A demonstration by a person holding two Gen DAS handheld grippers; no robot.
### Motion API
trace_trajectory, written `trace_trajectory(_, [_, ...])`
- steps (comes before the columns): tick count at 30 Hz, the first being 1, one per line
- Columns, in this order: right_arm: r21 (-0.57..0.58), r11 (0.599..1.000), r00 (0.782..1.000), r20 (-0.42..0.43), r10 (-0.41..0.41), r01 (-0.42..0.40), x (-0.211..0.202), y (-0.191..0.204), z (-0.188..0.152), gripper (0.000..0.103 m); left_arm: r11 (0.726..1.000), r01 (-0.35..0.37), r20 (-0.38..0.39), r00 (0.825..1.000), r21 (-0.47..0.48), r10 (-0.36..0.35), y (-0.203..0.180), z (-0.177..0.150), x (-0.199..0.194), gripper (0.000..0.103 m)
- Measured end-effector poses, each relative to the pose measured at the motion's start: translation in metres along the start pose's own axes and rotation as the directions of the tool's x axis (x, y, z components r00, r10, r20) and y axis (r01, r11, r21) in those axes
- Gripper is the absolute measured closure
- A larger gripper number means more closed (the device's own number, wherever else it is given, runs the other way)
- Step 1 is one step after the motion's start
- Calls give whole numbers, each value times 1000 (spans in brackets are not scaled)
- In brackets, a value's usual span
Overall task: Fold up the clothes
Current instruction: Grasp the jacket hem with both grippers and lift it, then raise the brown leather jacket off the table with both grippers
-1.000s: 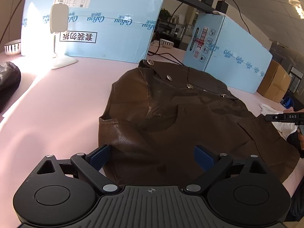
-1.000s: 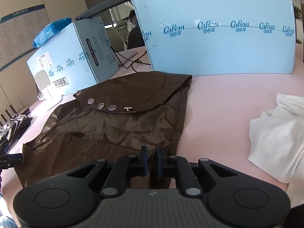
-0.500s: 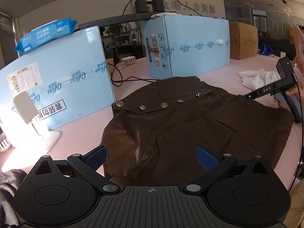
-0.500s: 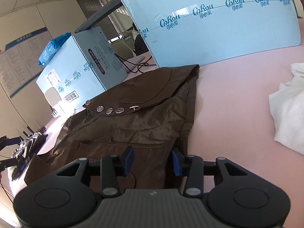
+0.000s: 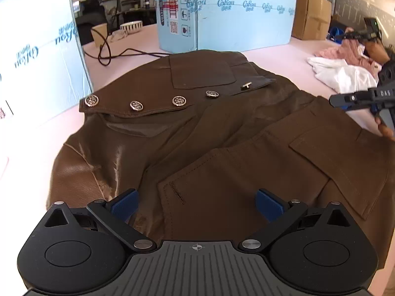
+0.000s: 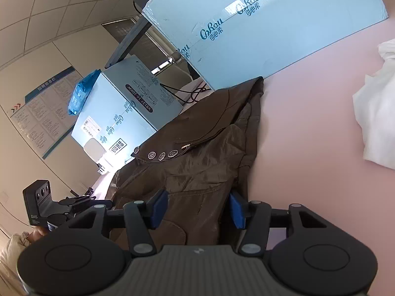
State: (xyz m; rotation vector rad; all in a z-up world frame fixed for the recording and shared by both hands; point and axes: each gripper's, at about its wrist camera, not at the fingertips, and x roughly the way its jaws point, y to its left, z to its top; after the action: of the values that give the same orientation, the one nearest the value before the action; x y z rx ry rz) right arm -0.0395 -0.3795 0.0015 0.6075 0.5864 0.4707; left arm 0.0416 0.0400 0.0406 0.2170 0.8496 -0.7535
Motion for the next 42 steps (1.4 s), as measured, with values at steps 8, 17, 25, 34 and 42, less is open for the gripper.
trace_trajectory(8, [-4, 1000, 1000, -4, 21, -21, 1, 0, 0, 41, 992, 108, 53, 993, -72, -104, 12, -4, 3, 1])
trace_trajectory(17, [-8, 1000, 1000, -3, 28, -28, 0, 0, 0, 39, 994, 75, 112, 992, -84, -66, 10, -6, 3, 19])
trace_trajectory(25, [-1, 1000, 1000, -23, -13, 13, 2, -2, -1, 80, 993, -35, 187, 981, -112, 56, 3, -11, -7, 77])
trace_trajectory(34, [-19, 999, 1000, -16, -26, 26, 4, -1, -1, 95, 974, -70, 160, 981, -216, 106, 16, -9, -4, 99])
trace_trajectory(42, [-16, 999, 1000, 1, -31, 31, 3, -1, -1, 96, 978, -2, 181, 983, -209, 41, 18, -11, -11, 98])
